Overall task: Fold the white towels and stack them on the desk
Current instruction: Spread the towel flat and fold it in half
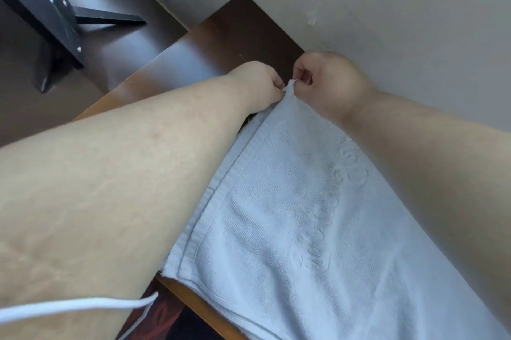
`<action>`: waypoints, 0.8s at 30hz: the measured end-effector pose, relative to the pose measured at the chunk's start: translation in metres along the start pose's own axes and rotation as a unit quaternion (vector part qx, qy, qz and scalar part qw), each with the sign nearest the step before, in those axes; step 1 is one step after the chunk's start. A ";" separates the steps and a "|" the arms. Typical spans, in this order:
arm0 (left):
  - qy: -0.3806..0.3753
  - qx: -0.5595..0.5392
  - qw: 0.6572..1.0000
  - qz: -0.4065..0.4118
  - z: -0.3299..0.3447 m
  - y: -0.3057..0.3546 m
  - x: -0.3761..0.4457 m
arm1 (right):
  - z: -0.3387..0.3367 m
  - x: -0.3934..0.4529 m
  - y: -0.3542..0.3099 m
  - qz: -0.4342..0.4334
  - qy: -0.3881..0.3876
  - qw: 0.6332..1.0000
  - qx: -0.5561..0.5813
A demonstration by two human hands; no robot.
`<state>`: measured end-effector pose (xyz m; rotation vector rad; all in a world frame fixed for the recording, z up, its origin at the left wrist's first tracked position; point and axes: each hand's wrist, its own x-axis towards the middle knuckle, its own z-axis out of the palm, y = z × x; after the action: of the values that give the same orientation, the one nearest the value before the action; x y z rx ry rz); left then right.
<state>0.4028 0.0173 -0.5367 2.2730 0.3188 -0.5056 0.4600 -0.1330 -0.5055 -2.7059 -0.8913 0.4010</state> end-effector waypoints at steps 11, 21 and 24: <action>-0.059 -0.232 0.970 -0.051 -0.008 -0.013 0.004 | 0.023 0.016 -0.011 0.025 0.111 0.993 -0.005; 0.043 -0.178 0.982 -0.046 0.005 -0.015 -0.007 | 0.043 0.018 0.013 0.181 0.105 0.960 0.184; 0.095 -0.109 0.989 -0.034 0.015 -0.019 -0.016 | 0.040 0.016 0.020 0.192 0.056 0.972 0.120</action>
<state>0.3780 0.0173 -0.5512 2.1048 0.5237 -0.2734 0.4700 -0.1326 -0.5522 -2.6342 -0.2619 0.3958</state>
